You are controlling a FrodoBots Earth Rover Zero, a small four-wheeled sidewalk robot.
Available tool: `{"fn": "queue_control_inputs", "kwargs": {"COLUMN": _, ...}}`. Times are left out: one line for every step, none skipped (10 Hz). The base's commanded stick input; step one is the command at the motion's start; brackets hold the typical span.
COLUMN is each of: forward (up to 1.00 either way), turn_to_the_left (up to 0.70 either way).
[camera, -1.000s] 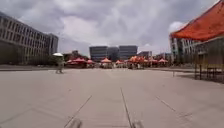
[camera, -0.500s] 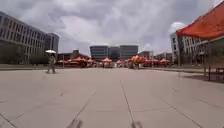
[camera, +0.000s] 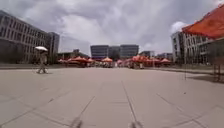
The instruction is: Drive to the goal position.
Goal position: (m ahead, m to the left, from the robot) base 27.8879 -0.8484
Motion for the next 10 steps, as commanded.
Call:
{"fn": "queue_control_inputs", "kwargs": {"forward": 0.85, "turn_to_the_left": 0.00}}
{"fn": "queue_control_inputs", "kwargs": {"forward": 0.85, "turn_to_the_left": 0.00}}
{"fn": "queue_control_inputs", "kwargs": {"forward": 0.85, "turn_to_the_left": 0.00}}
{"fn": "queue_control_inputs", "kwargs": {"forward": 0.85, "turn_to_the_left": 0.00}}
{"fn": "queue_control_inputs", "kwargs": {"forward": 0.85, "turn_to_the_left": -0.01}}
{"fn": "queue_control_inputs", "kwargs": {"forward": 0.85, "turn_to_the_left": -0.02}}
{"fn": "queue_control_inputs", "kwargs": {"forward": 0.85, "turn_to_the_left": -0.02}}
{"fn": "queue_control_inputs", "kwargs": {"forward": 0.85, "turn_to_the_left": -0.02}}
{"fn": "queue_control_inputs", "kwargs": {"forward": 0.85, "turn_to_the_left": -0.02}}
{"fn": "queue_control_inputs", "kwargs": {"forward": 0.85, "turn_to_the_left": -0.02}}
